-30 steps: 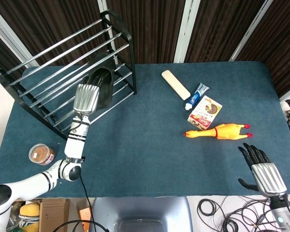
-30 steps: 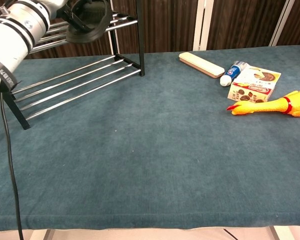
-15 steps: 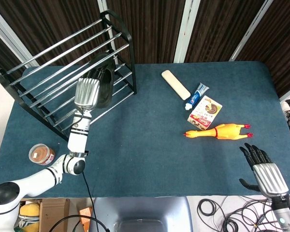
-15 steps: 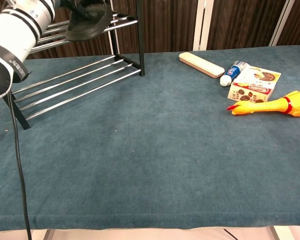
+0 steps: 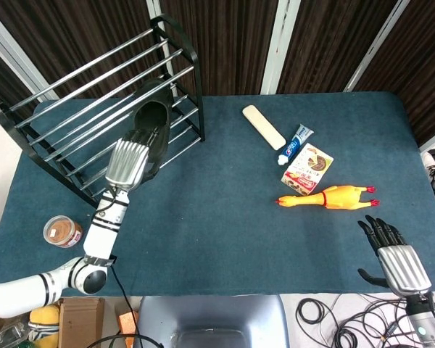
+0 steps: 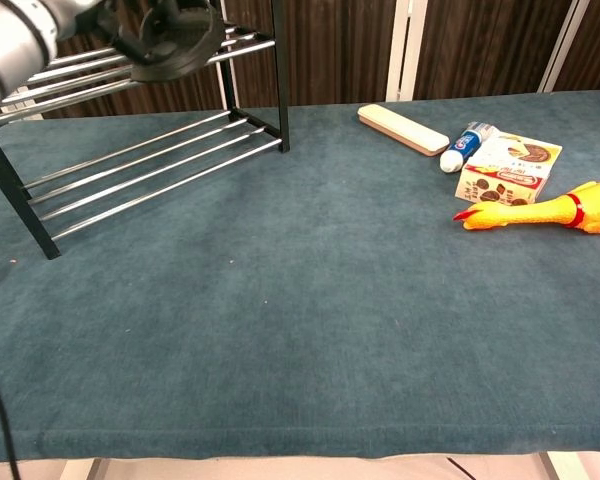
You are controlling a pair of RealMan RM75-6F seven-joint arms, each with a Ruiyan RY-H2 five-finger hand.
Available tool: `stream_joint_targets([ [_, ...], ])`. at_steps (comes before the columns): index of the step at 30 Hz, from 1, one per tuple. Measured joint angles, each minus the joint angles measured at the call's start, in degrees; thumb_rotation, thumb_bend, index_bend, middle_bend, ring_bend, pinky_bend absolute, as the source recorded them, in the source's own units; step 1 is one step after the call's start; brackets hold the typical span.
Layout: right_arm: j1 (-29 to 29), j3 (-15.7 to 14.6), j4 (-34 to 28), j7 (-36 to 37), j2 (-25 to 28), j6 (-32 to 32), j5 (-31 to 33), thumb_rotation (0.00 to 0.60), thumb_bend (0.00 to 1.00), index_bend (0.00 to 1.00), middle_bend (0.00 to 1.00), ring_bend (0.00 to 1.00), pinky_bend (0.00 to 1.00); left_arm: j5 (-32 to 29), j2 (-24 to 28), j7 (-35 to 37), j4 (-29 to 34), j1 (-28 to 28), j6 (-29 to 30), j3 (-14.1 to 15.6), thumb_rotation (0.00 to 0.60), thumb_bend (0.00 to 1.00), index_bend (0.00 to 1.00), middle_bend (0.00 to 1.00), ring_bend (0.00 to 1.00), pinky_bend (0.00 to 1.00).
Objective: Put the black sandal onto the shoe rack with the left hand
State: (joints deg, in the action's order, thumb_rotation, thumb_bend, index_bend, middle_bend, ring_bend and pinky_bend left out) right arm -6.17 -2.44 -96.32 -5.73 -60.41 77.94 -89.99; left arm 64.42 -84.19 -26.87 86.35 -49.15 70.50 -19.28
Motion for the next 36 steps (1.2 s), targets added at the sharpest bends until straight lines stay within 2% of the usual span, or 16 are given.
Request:
stream_joint_targets([
  [5,-0.01,0.00,-0.06,-0.29,-0.08,-0.11,0.08,0.600,0.13,0.00,0.00,0.00,0.13,-0.48,3.22,-7.72,4.39,2.58,1.18,3.25,0.600,0.43,0.12,0.41,0.32,0.36],
  [14,-0.08,0.15,-0.12,-0.51,-0.13,-0.35,0.41,0.600,0.13,0.00,0.00,0.00,0.13,-5.09,3.91,-11.83,4.50,3.62,0.39,4.18,0.600,0.44,0.11,0.43,0.34,0.37],
  [28,-0.26,0.32,-0.25,-1.06,-0.27,-0.84,0.99,0.600,0.13,0.00,0.00,0.00,0.14,-5.53,-0.29,-9.51,3.27,0.77,-2.37,2.57,0.600,0.43,0.10,0.44,0.35,0.38],
  [36,-0.02,0.32,-0.15,-0.19,0.10,-0.28,0.75,0.600,0.13,0.00,0.00,0.00,0.14,-5.76,-4.24,-7.20,-1.33,-1.64,-3.30,0.65,0.600,0.43,0.10,0.43,0.34,0.38],
])
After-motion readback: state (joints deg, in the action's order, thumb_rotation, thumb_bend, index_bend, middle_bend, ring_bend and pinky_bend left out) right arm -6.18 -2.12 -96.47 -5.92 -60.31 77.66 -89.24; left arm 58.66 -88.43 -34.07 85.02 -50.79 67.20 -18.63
